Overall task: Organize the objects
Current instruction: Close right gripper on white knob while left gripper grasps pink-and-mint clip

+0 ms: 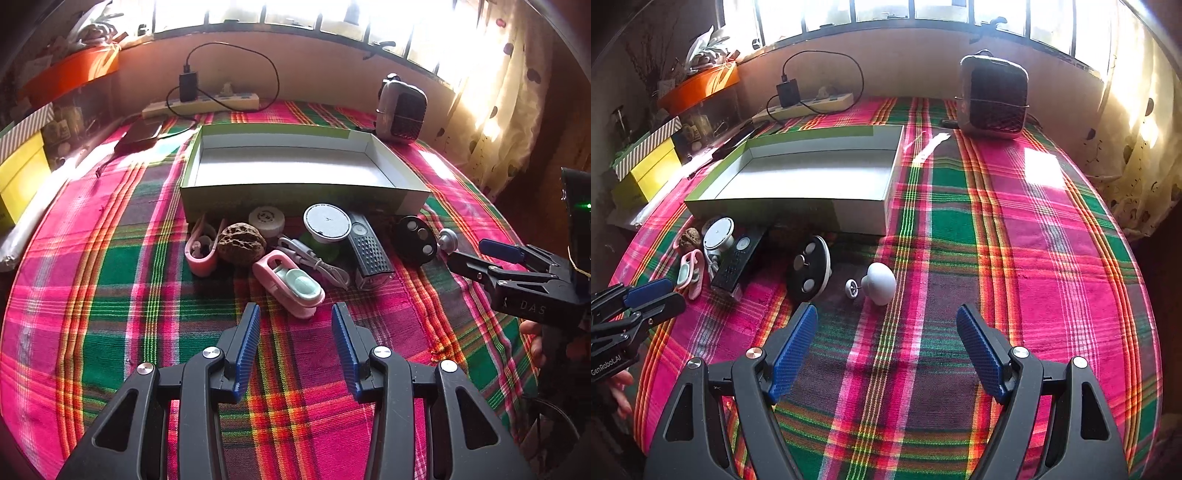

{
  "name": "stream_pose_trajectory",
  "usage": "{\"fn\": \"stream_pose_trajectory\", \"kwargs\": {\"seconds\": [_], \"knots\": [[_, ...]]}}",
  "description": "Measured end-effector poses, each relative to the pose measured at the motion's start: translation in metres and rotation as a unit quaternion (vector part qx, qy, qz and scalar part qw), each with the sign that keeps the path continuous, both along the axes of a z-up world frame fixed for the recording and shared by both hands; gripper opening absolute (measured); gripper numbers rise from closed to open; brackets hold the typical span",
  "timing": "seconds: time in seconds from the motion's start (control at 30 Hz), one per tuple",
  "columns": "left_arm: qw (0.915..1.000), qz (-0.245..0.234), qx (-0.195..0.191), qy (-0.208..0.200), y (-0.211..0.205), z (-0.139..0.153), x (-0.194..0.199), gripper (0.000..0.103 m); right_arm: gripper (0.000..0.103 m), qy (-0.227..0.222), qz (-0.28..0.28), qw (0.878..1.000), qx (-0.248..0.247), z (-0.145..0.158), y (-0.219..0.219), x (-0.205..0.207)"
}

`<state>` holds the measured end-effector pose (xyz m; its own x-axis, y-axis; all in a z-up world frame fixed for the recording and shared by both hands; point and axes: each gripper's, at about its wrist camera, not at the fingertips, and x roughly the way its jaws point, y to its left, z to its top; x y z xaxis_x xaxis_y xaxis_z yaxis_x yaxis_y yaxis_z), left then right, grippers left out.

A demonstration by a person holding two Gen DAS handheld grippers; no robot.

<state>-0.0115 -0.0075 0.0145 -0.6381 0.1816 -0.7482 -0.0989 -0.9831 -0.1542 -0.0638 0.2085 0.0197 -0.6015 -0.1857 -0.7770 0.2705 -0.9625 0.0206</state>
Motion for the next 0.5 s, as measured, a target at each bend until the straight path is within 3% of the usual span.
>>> {"fn": "stream_pose_trajectory", "kwargs": {"seconds": [0.2,0.5], "knots": [[1.0000,0.002,0.004,-0.001,0.005,0.004,-0.010,0.038,0.078,-0.009,0.001,1.000,0.028,-0.008,-0.004,-0.016],[0.9991,0.032,-0.027,-0.009,-0.002,0.000,-0.021,0.038,0.078,-0.012,-0.009,0.999,0.040,-0.013,-0.005,-0.029]]}}
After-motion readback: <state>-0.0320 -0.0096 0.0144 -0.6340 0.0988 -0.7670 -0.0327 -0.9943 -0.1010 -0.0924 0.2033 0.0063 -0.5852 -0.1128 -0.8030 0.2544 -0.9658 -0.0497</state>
